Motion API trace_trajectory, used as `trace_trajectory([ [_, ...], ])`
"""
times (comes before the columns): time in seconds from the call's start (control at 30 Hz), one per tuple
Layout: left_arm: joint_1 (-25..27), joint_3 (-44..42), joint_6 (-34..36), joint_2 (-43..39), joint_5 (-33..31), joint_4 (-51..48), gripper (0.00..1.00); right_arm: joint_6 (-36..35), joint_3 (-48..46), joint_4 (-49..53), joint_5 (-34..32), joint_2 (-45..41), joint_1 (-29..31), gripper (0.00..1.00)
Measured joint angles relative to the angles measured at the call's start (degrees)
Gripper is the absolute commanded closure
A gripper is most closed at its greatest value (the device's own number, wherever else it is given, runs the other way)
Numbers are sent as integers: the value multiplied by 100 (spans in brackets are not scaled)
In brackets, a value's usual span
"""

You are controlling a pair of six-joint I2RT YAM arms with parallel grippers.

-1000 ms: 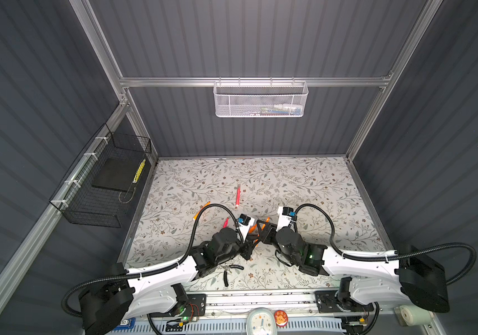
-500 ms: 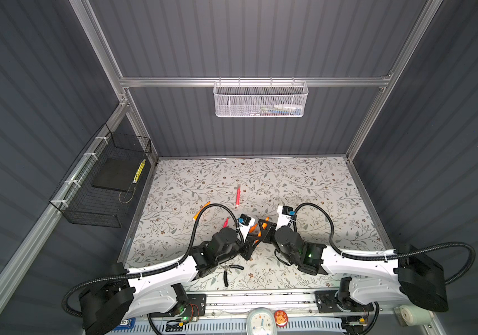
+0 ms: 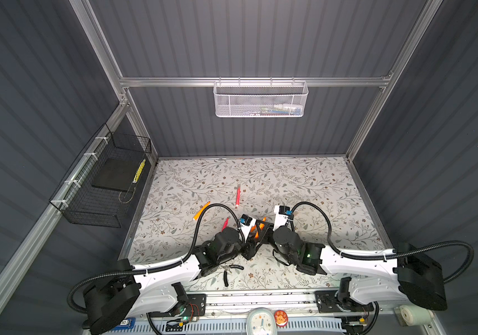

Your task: Insert the pens into the pen caps

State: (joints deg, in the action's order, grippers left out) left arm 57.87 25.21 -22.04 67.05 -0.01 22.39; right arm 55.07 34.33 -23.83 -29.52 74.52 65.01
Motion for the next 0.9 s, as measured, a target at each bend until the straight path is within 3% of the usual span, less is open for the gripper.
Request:
trace_trajectory([
  [0.17,0,0,-4,-2,-59,-15,59,0,76,-33,0,153,39,96],
  [0.4,0,0,13,-7,-162,-15,94,-7,105,-72,39,184,72,94],
  [0.47,0,0,-15,-9,-190,-7,100,-4,105,-94,39,188,70,85],
  [0.57,0,0,-22,-9,-282,-11,100,-7,105,-103,42,188,70,62],
  [0.63,0,0,-48,-9,-404,-33,100,-11,94,-94,39,160,81,40],
  [0.67,0,0,-68,-9,-466,-55,100,9,76,-72,24,114,90,35],
  [0.77,-2,-15,-164,-57,-761,-179,100,15,-83,238,-94,-282,103,27],
  [0.9,-186,-55,-297,-116,-999,-413,100,142,-361,1021,-407,-1123,105,23],
])
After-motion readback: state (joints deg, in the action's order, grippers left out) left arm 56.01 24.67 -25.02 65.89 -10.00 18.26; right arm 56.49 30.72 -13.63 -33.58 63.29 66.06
